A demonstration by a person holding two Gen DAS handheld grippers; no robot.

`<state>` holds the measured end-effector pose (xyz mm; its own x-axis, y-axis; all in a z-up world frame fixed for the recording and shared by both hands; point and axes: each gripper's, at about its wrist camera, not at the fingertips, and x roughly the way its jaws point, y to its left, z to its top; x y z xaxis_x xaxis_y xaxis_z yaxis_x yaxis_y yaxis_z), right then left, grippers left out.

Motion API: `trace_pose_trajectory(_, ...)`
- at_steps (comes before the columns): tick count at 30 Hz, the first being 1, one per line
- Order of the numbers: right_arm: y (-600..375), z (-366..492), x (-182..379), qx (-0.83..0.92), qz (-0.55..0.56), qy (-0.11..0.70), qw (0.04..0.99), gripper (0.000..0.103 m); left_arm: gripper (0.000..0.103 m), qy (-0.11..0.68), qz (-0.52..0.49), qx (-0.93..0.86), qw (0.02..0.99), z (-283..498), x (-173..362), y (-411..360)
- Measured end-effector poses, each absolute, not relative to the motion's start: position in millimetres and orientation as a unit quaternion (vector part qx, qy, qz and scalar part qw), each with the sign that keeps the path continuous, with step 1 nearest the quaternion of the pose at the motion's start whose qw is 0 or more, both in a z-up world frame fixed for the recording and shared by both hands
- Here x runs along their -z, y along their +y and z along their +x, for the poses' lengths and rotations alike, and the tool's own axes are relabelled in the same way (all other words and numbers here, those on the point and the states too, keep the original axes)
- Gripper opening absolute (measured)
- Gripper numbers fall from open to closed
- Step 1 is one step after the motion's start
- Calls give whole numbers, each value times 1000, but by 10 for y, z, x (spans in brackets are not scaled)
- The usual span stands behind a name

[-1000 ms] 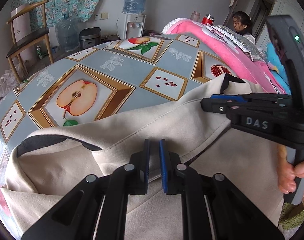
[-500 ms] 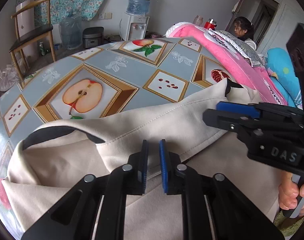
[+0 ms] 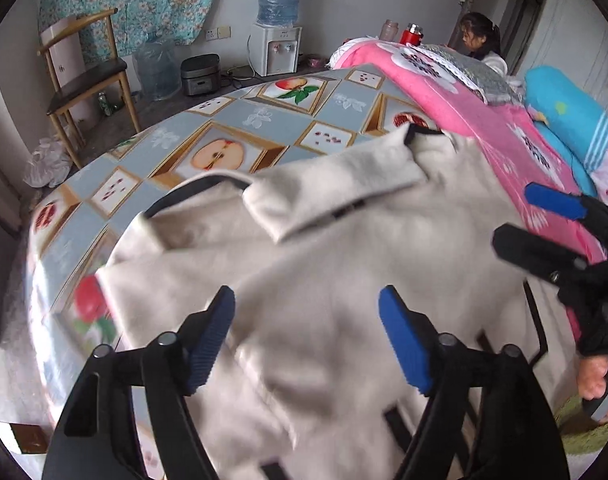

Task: Fold large clothes

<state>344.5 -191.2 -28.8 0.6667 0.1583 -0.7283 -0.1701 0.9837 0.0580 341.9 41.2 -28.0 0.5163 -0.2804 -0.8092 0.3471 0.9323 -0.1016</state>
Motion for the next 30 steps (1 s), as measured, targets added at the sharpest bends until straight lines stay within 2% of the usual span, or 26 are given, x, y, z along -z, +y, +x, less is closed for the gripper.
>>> trace_pose_trajectory(5, -1875, 2754, 390, -68, 2, 405, 912, 96, 84, 469, 17, 150, 870, 2739, 348, 753)
trace_pose_trajectory(16, -1618, 1780, 990, -49, -17, 458, 887, 96, 85, 513, 5, 76, 855, 1566, 856, 1222)
trace_pose_trajectory(30, -1562, 1450, 1458, -8, -14, 495, 869, 96, 86, 529, -6, 72, 846, 1192, 1160, 1268)
